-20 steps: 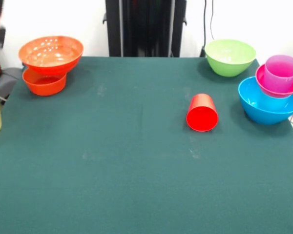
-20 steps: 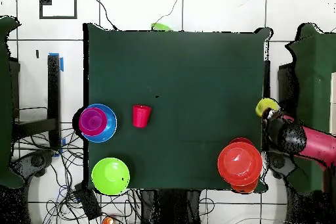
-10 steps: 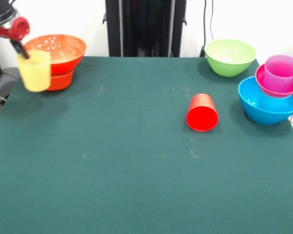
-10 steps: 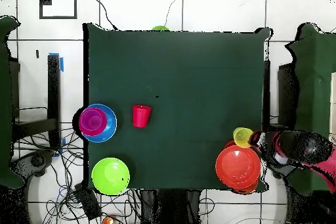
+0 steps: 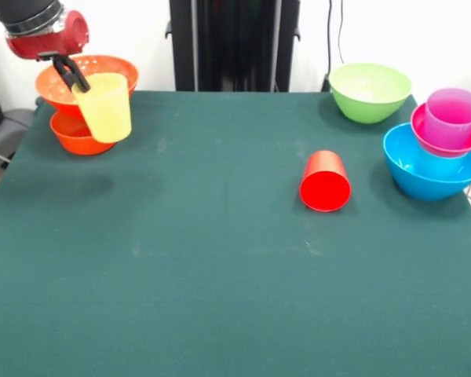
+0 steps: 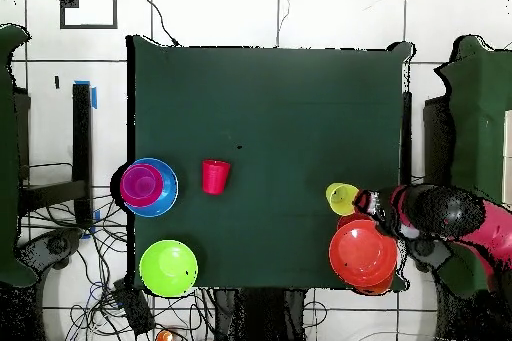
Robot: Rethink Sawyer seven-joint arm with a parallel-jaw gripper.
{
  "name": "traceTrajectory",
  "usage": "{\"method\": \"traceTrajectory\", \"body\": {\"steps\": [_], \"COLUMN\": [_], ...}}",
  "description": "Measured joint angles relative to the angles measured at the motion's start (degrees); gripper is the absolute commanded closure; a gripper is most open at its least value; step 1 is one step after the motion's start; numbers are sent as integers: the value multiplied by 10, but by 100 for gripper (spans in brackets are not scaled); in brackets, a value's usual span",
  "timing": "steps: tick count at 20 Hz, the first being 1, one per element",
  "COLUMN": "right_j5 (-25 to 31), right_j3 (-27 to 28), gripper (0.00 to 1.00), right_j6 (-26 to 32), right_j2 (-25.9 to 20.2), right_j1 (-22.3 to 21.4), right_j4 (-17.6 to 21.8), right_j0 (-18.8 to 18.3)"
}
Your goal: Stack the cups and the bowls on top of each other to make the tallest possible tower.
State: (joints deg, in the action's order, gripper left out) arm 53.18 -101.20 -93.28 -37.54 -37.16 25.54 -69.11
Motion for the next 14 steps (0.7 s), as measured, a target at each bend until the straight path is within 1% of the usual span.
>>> {"method": "traceTrajectory", "body": {"steps": [7, 14], "right_j5": [0, 0], "right_j3": [-5, -17], "gripper": [100, 100], "right_j6": [8, 8], "right_j2": [-35, -39], "right_j1": [-14, -29], "right_j4": [23, 54], "right_j0": [-15, -21]}}
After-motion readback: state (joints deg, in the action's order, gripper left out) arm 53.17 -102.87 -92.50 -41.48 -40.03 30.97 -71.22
